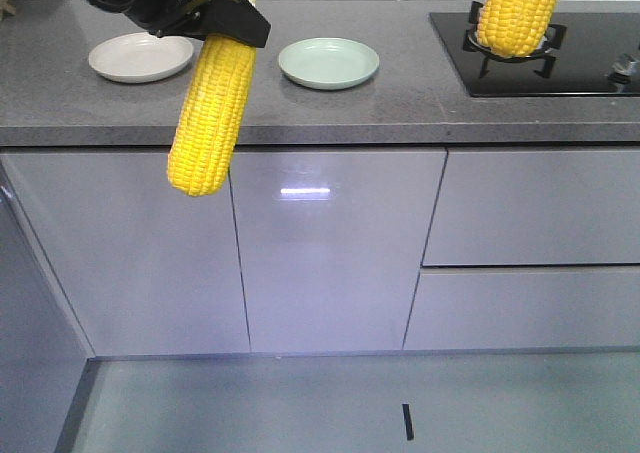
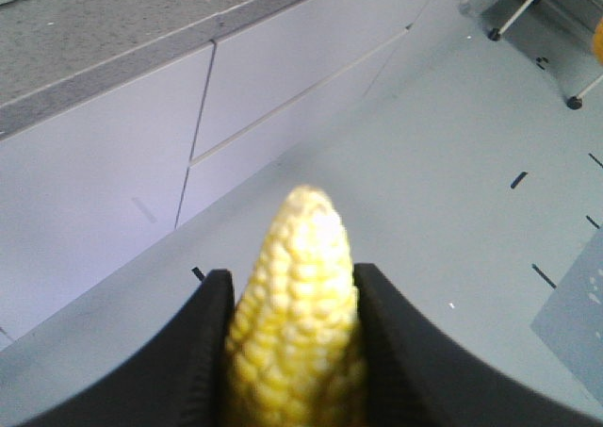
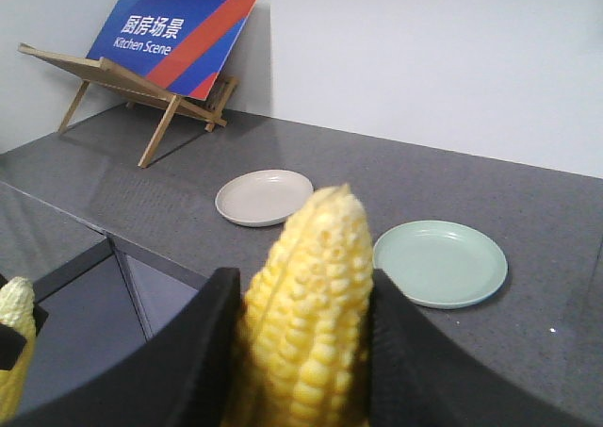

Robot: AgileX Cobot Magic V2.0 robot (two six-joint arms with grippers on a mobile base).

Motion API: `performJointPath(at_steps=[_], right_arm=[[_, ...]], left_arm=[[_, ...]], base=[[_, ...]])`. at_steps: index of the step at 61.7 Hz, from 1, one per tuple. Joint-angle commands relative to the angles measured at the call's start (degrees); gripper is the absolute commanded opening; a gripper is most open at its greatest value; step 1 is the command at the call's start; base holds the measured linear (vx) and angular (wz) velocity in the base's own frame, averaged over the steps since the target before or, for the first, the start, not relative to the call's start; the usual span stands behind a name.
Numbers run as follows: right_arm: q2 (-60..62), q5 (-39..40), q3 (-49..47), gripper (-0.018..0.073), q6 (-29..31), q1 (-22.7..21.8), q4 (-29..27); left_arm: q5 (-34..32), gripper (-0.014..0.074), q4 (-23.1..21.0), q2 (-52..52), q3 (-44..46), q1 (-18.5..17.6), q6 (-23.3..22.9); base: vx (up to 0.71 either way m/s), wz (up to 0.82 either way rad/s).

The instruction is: Distribute corn equally

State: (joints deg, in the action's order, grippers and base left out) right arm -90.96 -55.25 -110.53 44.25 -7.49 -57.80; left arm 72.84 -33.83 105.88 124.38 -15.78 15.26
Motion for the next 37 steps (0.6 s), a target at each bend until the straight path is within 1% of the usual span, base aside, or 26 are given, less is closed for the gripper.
performJointPath(at_steps=[1, 37], right_arm=[[2.1, 2.7, -1.5, 0.0007, 0.2, -0.3, -2.5], [2.1, 2.7, -1.5, 0.0007, 0.2, -0.3, -2.5]], left_arm=[[-1.0, -0.0008, -2.5, -3.0, 1.8, 0.0, -0.3], [-1.0, -0.0008, -2.5, -3.0, 1.8, 0.0, -0.3]], base=[[-0.06, -0.21], [-0.04, -0.17]])
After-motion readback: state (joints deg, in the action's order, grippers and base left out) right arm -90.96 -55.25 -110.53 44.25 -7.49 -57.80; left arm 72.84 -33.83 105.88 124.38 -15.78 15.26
